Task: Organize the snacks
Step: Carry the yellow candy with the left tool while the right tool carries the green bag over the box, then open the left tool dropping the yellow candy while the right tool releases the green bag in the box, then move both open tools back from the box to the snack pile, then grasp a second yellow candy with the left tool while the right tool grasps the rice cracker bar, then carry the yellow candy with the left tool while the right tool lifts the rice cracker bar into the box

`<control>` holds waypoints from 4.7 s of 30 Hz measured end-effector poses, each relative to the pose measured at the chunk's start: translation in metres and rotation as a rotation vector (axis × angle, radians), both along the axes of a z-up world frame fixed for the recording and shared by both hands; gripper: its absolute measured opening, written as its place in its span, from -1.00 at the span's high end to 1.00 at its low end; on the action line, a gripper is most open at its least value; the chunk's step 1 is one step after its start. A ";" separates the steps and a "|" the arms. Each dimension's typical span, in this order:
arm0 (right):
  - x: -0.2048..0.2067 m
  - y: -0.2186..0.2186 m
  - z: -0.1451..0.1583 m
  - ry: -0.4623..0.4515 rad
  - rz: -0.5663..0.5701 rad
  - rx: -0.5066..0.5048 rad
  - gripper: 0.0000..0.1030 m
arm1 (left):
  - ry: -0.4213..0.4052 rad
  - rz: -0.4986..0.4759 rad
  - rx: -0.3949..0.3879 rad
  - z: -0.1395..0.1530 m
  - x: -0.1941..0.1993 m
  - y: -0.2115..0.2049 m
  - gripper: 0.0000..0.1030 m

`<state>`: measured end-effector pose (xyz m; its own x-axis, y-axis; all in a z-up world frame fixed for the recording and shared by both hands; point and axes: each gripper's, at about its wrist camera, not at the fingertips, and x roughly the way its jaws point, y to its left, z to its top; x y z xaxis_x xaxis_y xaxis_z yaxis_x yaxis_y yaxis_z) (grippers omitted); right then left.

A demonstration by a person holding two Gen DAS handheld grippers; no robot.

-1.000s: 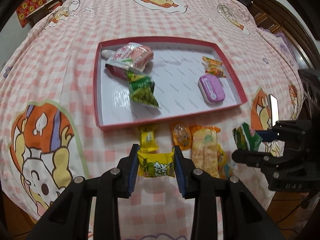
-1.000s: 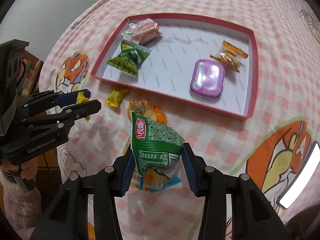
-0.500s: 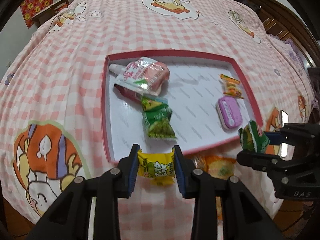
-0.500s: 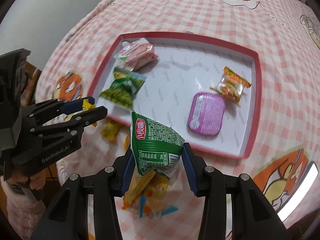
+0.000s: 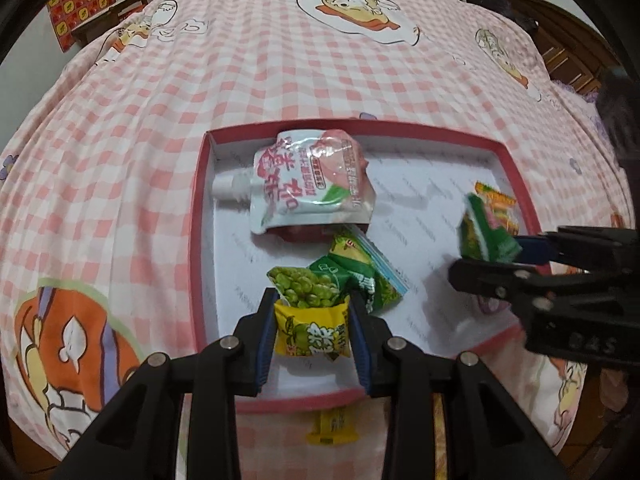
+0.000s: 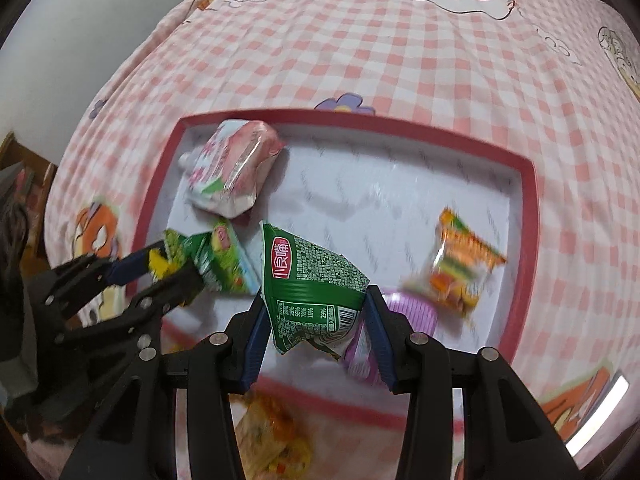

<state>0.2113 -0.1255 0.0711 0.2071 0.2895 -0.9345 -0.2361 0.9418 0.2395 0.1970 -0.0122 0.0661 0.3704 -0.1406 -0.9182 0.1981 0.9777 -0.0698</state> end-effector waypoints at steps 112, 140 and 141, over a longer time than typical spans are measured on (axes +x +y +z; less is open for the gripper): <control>-0.134 0.035 -0.047 0.109 0.100 0.101 0.29 | 0.069 -0.041 -0.019 -0.037 -0.123 0.040 0.59; -0.139 0.020 0.004 0.018 0.161 0.106 0.53 | 0.073 -0.091 -0.051 -0.006 -0.116 0.030 0.60; -0.137 0.017 0.007 0.016 0.155 0.109 0.53 | 0.068 -0.092 -0.050 -0.001 -0.114 0.029 0.60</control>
<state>0.0738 -0.1080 0.0776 0.1373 0.4167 -0.8986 -0.3718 0.8625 0.3431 0.0833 0.0168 0.0652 0.2909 -0.2176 -0.9317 0.2802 0.9505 -0.1346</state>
